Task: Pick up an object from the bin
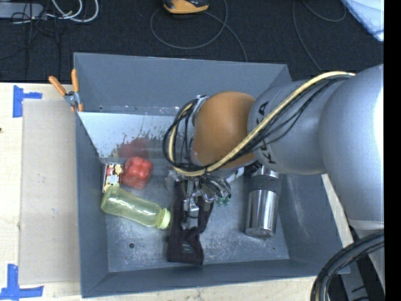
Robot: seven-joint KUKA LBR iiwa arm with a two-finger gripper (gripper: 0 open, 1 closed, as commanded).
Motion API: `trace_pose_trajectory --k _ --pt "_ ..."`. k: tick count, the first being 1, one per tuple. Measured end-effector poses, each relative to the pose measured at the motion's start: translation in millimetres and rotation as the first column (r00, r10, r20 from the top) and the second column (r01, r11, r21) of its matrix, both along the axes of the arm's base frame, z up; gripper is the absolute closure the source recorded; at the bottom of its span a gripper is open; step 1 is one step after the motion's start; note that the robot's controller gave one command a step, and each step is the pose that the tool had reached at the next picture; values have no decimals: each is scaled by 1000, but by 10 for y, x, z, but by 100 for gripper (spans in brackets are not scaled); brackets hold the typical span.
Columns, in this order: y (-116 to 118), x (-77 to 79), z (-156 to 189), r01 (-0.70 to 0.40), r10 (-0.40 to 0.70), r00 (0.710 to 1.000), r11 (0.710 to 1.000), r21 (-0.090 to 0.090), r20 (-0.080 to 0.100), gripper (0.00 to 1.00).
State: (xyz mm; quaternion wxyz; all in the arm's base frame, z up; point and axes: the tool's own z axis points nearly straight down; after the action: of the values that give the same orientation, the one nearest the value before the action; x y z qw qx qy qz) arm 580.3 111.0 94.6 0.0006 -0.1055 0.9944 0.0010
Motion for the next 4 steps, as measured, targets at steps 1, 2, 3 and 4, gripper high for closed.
trace_pose_trajectory --k 1,2,3,4 --pt "4 -305 -154 -236 236 972 972 -2 1 0" --pt "69 -200 -236 -738 738 675 675 0 1 100" --pt "68 -201 -236 -737 737 675 675 0 1 100" --pt "124 123 425 -652 652 758 758 2 -1 100"
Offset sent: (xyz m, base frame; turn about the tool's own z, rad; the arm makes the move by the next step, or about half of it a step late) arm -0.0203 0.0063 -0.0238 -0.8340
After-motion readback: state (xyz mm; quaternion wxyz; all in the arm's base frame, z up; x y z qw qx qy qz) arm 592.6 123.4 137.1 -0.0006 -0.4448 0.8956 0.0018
